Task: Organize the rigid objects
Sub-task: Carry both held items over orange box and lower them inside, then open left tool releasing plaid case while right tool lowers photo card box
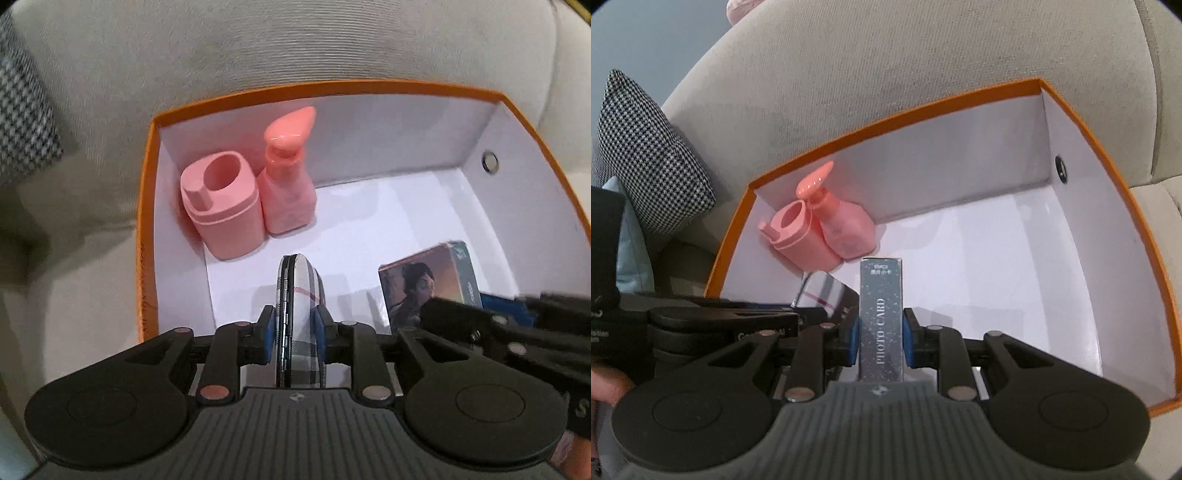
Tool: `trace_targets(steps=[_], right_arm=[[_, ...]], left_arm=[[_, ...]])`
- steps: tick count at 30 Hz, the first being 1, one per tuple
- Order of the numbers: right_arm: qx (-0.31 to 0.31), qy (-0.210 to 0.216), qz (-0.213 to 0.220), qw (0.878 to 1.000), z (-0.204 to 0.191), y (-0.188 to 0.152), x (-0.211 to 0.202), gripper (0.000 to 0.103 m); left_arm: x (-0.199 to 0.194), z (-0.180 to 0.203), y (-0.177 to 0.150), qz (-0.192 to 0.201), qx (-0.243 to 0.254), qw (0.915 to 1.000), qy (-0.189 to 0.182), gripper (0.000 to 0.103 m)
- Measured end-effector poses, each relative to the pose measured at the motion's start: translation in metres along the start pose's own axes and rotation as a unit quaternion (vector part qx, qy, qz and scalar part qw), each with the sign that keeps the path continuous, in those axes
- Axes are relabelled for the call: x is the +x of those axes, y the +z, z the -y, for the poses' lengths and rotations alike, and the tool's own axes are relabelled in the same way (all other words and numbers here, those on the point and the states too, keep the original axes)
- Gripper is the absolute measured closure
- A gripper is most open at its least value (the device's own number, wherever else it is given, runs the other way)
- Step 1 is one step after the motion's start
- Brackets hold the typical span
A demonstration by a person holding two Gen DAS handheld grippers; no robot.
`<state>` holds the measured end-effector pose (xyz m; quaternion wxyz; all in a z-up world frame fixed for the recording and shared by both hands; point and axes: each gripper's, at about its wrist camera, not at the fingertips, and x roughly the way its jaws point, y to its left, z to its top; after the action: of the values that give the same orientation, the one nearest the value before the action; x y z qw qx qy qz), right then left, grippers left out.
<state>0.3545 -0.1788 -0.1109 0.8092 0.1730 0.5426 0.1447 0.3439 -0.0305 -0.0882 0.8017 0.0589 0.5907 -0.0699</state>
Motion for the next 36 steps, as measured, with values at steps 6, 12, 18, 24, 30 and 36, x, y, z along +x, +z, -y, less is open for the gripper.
trace_targets(steps=[6, 12, 18, 24, 30, 36], right_arm=[[-0.009, 0.001, -0.006, 1.000, -0.010, -0.003, 0.003, 0.079], [-0.013, -0.026, -0.020, 0.999, -0.024, 0.001, 0.017, 0.079], [-0.047, -0.058, -0.031, 0.997, -0.046, 0.005, 0.036, 0.079], [-0.049, -0.053, -0.049, 0.996, -0.059, 0.008, 0.051, 0.079], [-0.048, -0.047, -0.051, 0.996, -0.069, 0.010, 0.051, 0.079], [-0.061, -0.114, -0.032, 0.991, -0.065, 0.021, 0.052, 0.079]], left_arm=[[-0.036, -0.010, -0.004, 0.068, 0.010, 0.9977, 0.002, 0.074], [-0.089, -0.056, -0.023, 0.155, -0.090, 0.9829, -0.041, 0.074], [-0.086, -0.096, -0.042, 0.152, -0.174, 0.9698, -0.079, 0.075], [-0.071, -0.108, -0.056, 0.143, -0.209, 0.9601, -0.118, 0.080], [-0.066, -0.115, -0.069, 0.143, -0.227, 0.9521, -0.146, 0.083], [-0.061, -0.120, -0.071, 0.144, -0.239, 0.9454, -0.168, 0.083]])
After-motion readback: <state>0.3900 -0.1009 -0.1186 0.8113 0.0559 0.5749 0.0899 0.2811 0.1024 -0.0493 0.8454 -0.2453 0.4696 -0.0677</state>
